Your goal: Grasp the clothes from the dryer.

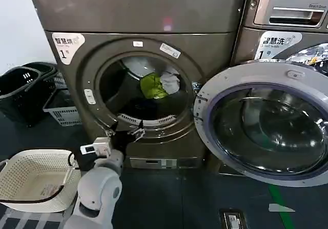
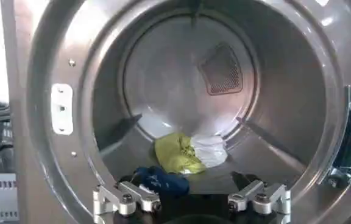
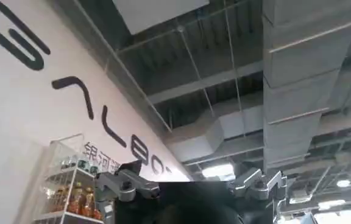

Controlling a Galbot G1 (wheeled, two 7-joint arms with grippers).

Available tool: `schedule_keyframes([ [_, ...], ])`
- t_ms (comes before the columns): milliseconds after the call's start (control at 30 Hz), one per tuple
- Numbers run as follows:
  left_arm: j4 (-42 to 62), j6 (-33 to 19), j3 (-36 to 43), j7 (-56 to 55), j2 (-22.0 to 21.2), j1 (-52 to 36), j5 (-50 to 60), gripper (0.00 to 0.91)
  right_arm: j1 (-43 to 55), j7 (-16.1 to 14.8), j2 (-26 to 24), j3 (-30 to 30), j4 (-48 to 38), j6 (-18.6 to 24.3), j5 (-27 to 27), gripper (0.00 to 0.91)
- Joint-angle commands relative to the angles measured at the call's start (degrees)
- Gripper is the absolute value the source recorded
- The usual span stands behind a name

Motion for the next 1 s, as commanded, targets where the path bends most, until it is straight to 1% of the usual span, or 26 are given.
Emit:
schedule_keyframes([
  [33, 0.4, 2.8, 0.1, 0.0, 0.0, -0.4, 0.1, 0.907, 0.0, -0.2, 0.1, 0.0, 0.1, 0.4, 0.3, 0.907],
  [1000, 1.0, 2.8, 0.4, 0.2, 0.3, -1.5, 0.2, 0.907, -0.3, -0.5, 0.1, 0.4, 0.0, 0.7, 0.3, 0.907],
])
